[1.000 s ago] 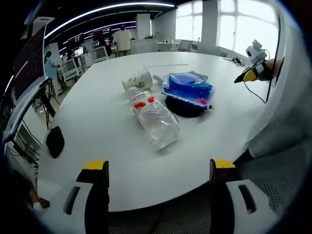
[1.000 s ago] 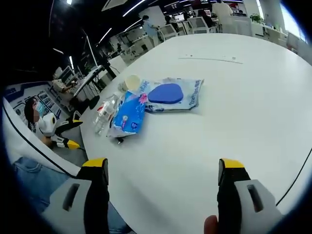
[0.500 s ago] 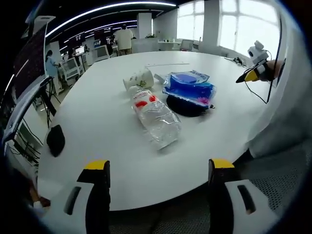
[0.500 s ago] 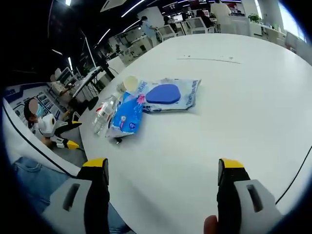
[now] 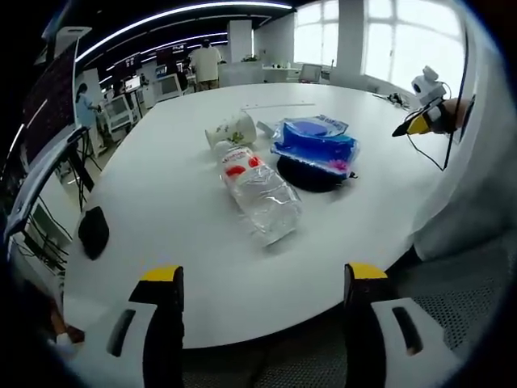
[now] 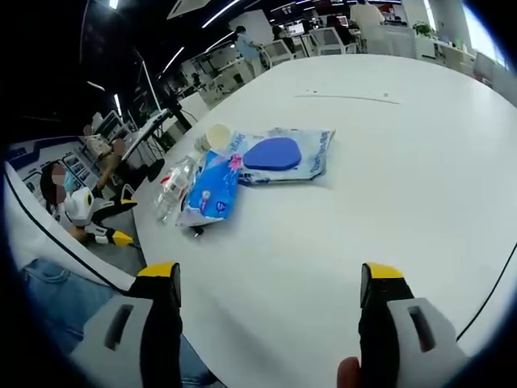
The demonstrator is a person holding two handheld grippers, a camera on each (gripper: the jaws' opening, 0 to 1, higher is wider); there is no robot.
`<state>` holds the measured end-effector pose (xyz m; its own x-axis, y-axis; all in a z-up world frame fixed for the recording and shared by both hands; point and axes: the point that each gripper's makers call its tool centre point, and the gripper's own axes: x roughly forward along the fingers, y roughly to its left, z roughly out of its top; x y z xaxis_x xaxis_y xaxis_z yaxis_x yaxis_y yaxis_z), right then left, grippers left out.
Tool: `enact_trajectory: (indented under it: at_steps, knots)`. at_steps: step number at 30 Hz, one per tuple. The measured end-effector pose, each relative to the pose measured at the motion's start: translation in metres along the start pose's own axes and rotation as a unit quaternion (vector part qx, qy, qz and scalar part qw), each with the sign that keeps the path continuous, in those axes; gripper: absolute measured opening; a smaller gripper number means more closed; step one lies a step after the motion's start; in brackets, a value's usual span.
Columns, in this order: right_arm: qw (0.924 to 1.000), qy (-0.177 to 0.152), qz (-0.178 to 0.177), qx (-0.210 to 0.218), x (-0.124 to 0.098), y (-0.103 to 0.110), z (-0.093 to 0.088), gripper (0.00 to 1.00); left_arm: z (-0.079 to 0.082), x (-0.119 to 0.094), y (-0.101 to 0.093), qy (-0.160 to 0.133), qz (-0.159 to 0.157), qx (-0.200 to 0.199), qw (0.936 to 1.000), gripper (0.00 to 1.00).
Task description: Arrange the tabletop items into an orderly group along one side of the table until the central work area is clear of visible clutter.
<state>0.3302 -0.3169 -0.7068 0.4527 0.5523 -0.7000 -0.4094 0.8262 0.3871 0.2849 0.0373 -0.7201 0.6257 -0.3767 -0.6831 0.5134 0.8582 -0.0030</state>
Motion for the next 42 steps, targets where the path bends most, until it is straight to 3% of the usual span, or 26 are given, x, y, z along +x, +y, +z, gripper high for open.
enact_trajectory:
  at_steps: [12,42]
  knots:
    - [0.9998,0.013,0.013,-0.01,0.0072,0.0099,-0.0046,0.91,0.0001,-0.0002,0.0006,0.002,0.002,0.0,1.0,0.83]
    - [0.9996,0.021,0.015,-0.014,0.0074,0.0093,-0.0054,0.89,-0.0005,-0.0003,0.0009,0.008,0.006,0.001,0.9999,0.81]
